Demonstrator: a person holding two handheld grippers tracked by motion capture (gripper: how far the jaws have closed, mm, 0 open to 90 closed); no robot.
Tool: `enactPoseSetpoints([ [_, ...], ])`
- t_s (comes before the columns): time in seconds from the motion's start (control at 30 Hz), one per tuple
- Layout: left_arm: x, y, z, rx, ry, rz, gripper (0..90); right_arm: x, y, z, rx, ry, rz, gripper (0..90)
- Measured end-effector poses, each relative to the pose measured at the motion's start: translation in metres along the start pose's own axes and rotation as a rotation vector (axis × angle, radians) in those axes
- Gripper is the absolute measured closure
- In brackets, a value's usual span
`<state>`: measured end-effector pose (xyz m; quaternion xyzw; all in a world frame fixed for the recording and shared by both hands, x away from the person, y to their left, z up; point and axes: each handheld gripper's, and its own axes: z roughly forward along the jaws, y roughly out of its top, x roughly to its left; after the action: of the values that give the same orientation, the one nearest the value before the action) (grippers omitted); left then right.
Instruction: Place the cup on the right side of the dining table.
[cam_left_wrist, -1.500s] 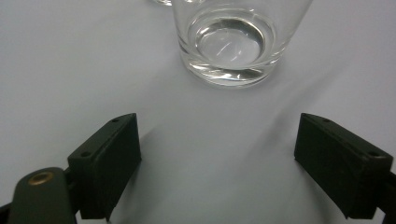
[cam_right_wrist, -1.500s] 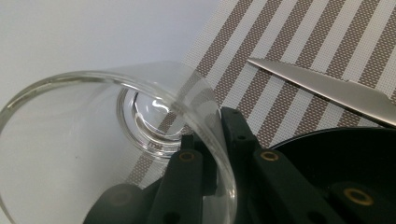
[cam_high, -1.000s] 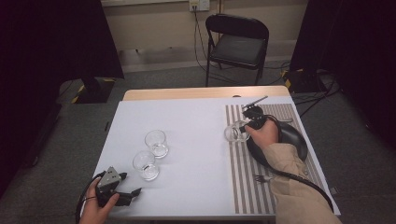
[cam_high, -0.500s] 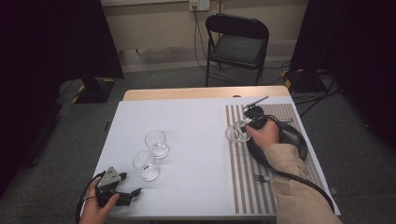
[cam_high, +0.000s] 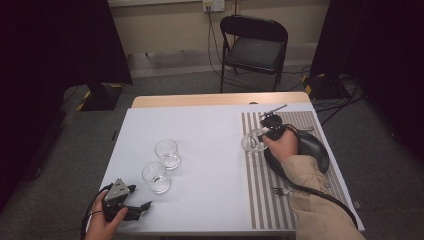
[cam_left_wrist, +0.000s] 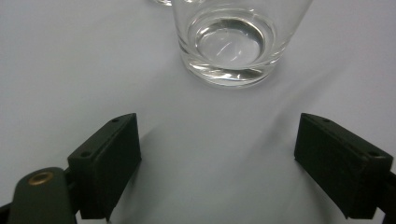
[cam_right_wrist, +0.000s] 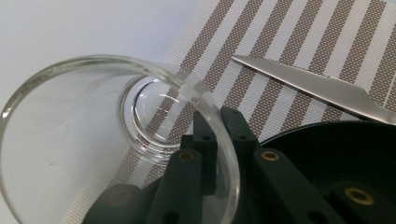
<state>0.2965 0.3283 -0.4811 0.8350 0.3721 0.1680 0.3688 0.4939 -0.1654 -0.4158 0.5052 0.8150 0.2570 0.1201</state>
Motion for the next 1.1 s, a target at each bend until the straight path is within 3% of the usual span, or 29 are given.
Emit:
enactPoseSetpoints([
  [0.6, 0.0002, 0.0000, -0.0001, 0.002, 0.001, 0.004, 13.6, -0.0002, -0.0009, -0.0082, -0.047, -0.008, 0.019, 75.8],
  [1.1, 0.0001, 0.0000, -0.0001, 0.002, 0.001, 0.003, 13.6, 0.0041, 0.0018, -0.0084, -0.075, 0.001, 0.023, 58.9],
])
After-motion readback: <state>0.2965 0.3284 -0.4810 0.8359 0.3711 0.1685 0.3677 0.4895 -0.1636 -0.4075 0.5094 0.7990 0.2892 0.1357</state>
